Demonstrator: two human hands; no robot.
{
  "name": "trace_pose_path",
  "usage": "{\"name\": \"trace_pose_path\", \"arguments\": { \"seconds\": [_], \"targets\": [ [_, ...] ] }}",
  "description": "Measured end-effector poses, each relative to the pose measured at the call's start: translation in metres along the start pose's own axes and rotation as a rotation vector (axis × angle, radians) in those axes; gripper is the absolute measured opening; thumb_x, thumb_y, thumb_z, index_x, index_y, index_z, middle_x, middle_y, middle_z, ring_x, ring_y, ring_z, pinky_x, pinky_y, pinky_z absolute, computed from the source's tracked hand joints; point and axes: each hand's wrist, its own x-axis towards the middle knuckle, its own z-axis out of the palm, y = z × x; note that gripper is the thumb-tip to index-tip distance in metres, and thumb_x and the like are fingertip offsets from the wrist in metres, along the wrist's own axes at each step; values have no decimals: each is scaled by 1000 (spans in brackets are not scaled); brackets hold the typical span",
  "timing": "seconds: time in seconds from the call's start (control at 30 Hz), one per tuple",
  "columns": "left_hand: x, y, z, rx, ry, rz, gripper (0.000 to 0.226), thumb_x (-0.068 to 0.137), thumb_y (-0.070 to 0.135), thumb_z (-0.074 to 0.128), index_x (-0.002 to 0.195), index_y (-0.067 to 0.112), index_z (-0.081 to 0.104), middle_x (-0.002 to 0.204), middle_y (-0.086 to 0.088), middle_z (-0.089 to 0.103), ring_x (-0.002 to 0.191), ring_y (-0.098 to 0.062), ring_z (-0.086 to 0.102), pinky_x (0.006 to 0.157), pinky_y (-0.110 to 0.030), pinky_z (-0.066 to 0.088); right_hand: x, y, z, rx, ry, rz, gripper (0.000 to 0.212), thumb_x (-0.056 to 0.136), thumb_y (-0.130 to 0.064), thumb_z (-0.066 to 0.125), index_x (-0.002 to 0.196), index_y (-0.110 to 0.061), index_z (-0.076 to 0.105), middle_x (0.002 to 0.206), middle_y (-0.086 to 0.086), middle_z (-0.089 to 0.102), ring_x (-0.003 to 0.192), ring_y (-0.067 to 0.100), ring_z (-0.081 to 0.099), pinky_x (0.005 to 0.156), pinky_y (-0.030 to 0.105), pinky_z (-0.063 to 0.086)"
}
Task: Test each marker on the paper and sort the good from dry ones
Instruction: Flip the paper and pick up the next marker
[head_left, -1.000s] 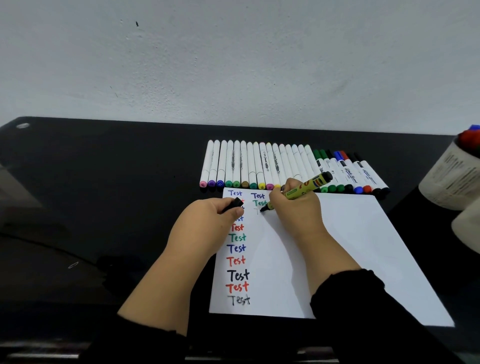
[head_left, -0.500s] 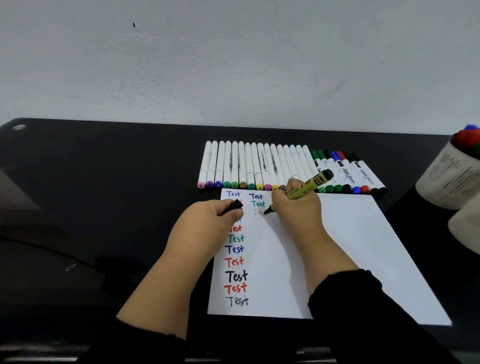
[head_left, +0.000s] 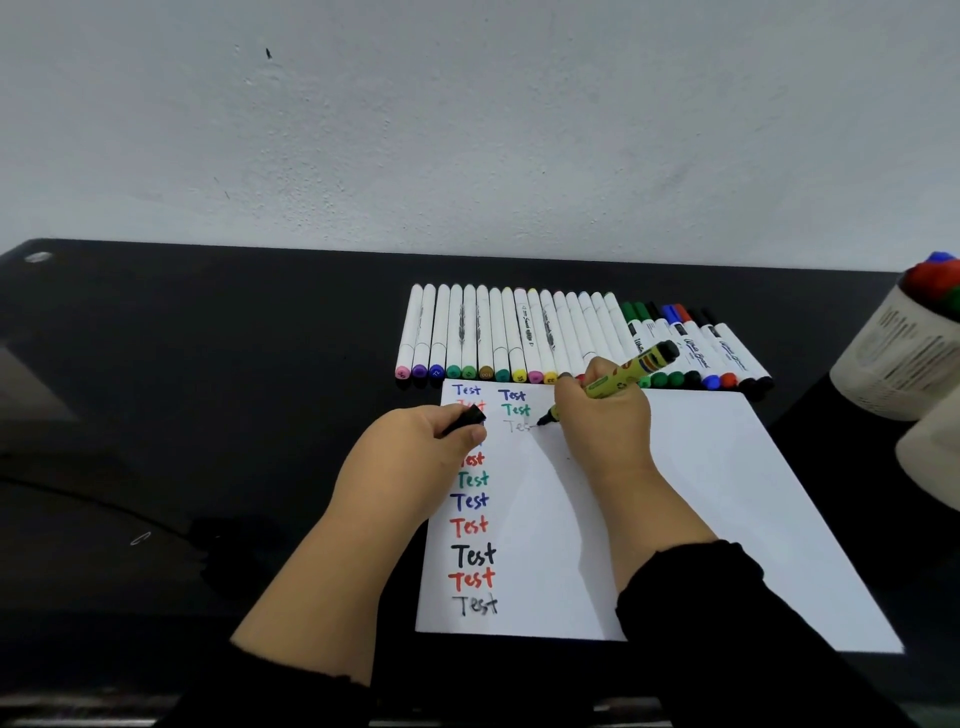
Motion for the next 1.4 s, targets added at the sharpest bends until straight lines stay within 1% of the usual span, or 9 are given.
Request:
{"name": "trace_pose_path", "arguments": {
  "seconds": [0.27,0.33,0.43,0.63,0.77,0.9,1.1,1.27,1.4],
  "targets": [
    [0,1,-2,24,-24,-11,43,91,39,55,133,38,47,93,18,55,69,2,49,58,-17,40,0,-1,0,6,-35,7,43,85,-6,54,57,-17,24,52,-2,24,49,12,23,49,24,21],
    [0,1,-2,17,-34,-6,41,91,38,56,131,39,49,87,21,52,67,4,48,55,-17,38,0,-1,-1,24,-29,25,42,84,-5,54,58,-18,24,51,-3,25,48,11,24,47,22,22],
    [-1,-1,-4,-17,-46,3,36,90,36,58,126,39,54,75,27,44,67,6,50,53,-15,36,3,-2,-5,145,30,109,40,83,-4,52,58,-19,25,52,-3,25,44,8,23,41,18,22],
    [-4,2,-6,-85,-103,9,33,87,33,62,120,40,59,86,25,50,69,5,51,52,-13,34,2,-16,-17,424,-36,222,42,84,-4,55,58,-21,27,45,-5,25,42,11,17,45,23,14],
    [-9,5,-5,-175,-165,23,32,84,32,66,115,39,62,82,26,55,68,4,55,43,-4,37,-5,-26,-20,456,-114,198,44,87,-4,57,58,-20,27,50,-1,25,41,11,16,43,22,14],
    [-12,8,-3,-241,-190,37,30,82,34,69,111,41,64,84,26,58,74,6,56,50,-7,36,-12,-29,-21,434,-155,162,42,85,1,54,55,-17,30,49,1,30,39,10,18,38,19,17],
    [-14,10,-2,-268,-207,63,25,80,33,71,102,42,65,84,18,68,76,-3,63,44,-3,40,-20,-29,-19,408,-188,135,44,86,-1,56,55,-18,29,48,1,26,39,11,20,39,21,19],
    [-16,13,-5,-319,-228,82,17,80,32,70,84,47,62,73,19,68,61,4,62,41,-2,38,-22,-30,-20,441,-246,110,45,87,-3,58,55,-18,29,49,1,26,40,11,21,40,21,19],
    [-19,17,-6,-300,-264,94,11,81,38,66,90,44,67,80,18,70,68,3,62,42,-4,38,-25,-29,-20,403,-304,54,44,88,-5,59,55,-16,32,46,0,31,39,10,26,40,19,24]
  ]
}}
